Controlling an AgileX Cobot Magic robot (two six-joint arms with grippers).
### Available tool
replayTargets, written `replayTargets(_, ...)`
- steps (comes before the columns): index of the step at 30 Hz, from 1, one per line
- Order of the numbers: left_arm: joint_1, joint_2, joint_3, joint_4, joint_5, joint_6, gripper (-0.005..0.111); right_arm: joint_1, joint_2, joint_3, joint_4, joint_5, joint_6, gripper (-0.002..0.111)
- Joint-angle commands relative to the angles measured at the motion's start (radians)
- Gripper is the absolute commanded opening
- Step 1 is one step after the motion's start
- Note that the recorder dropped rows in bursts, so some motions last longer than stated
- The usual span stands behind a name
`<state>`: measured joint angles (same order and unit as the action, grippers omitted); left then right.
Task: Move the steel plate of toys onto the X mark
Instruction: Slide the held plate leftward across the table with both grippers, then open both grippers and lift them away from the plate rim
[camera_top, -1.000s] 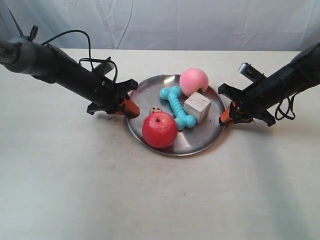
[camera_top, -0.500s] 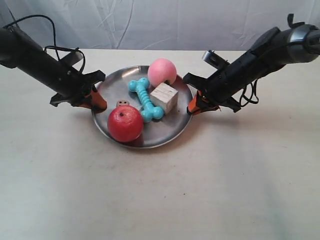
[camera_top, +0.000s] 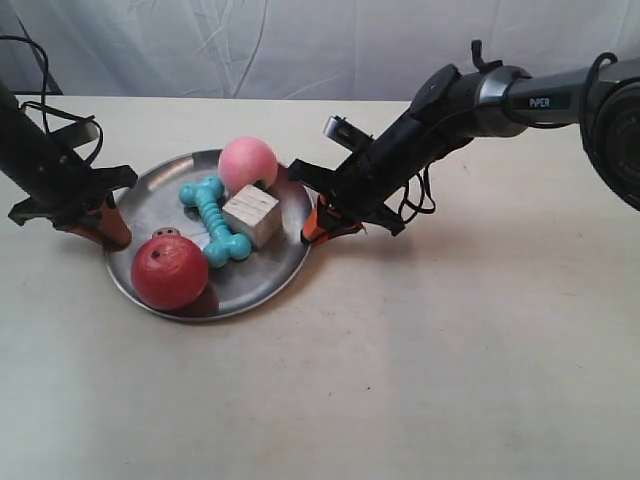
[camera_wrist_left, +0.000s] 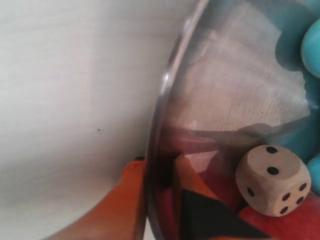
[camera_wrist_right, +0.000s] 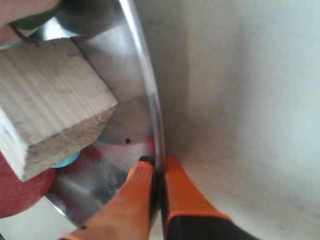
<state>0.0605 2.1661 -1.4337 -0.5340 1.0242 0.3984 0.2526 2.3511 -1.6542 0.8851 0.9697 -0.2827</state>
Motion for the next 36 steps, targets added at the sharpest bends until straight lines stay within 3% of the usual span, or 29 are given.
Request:
replayTargets(1,0.002,-0.008,-0.001,-0.035,-0.014,0.015,0.000,0.026,0.014,-0.020,0.037,0.038,-0.012,-0.001)
replayTargets(9,-0.002,-0.008,-0.001,-0.042,-0.020,0.109,0.001,0.027,0.017,-0.020,-0.024,0.004,-0.012,-0.001)
replayTargets(19,-0.002,-0.008,-0.001,-0.006,-0.034,0.112,0.028,0.027,0.017,-0.020,-0.069,-0.016,-0.015,-0.001)
replayTargets(23,-0.002,-0.008,-0.001,0.080,-0.034,0.050,0.028,0.027,0.017,-0.020,-0.069,-0.023,-0.047,-0.001)
replayTargets(30,-0.002,-0.008,-0.001,0.088,-0.057,0.050,0.028,0.027,0.017,-0.020,-0.067,-0.037,-0.062,-0.001)
replayTargets(32,-0.002,-0.010,-0.001,0.106,-0.059,0.046,0.028,0.027,0.017,-0.020,-0.067,-0.040,-0.062,0.008)
replayTargets(35,0.000,-0.029,-0.001,0.133,-0.064,0.038,0.028,0.027,0.015,-0.020,-0.065,-0.041,-0.062,0.041)
replayTargets(36,0.004,-0.039,-0.001,0.160,-0.070,0.014,0.028,0.027,0.010,-0.020,-0.065,-0.041,-0.062,0.047)
